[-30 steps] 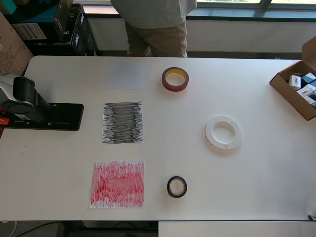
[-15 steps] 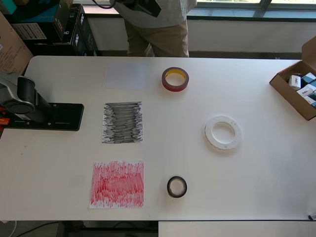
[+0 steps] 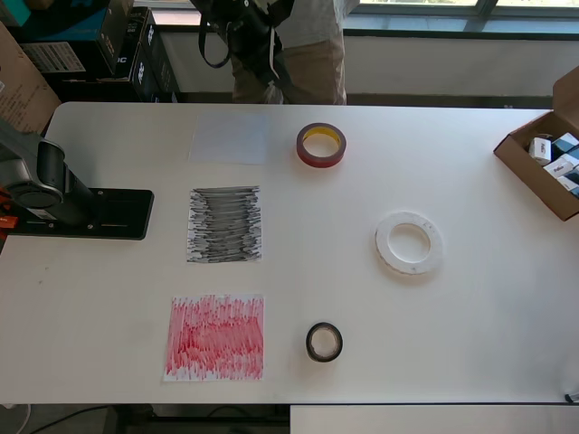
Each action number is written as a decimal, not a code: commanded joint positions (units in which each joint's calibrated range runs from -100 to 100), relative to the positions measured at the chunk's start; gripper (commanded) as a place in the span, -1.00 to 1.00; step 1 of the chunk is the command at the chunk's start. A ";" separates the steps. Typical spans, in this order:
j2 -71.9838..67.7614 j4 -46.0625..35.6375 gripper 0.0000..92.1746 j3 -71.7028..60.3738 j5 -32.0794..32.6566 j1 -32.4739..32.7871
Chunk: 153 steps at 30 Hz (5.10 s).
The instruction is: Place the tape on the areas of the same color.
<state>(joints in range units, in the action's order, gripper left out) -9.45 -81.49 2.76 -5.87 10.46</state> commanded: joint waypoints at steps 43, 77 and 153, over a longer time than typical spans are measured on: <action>-21.14 5.93 -1.00 -0.53 3.01 -6.50; -39.29 8.39 -0.01 -12.71 9.81 -0.98; -10.85 9.92 -1.00 8.56 -3.78 -17.08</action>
<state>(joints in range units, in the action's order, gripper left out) -32.20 -71.74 4.24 -7.56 -2.95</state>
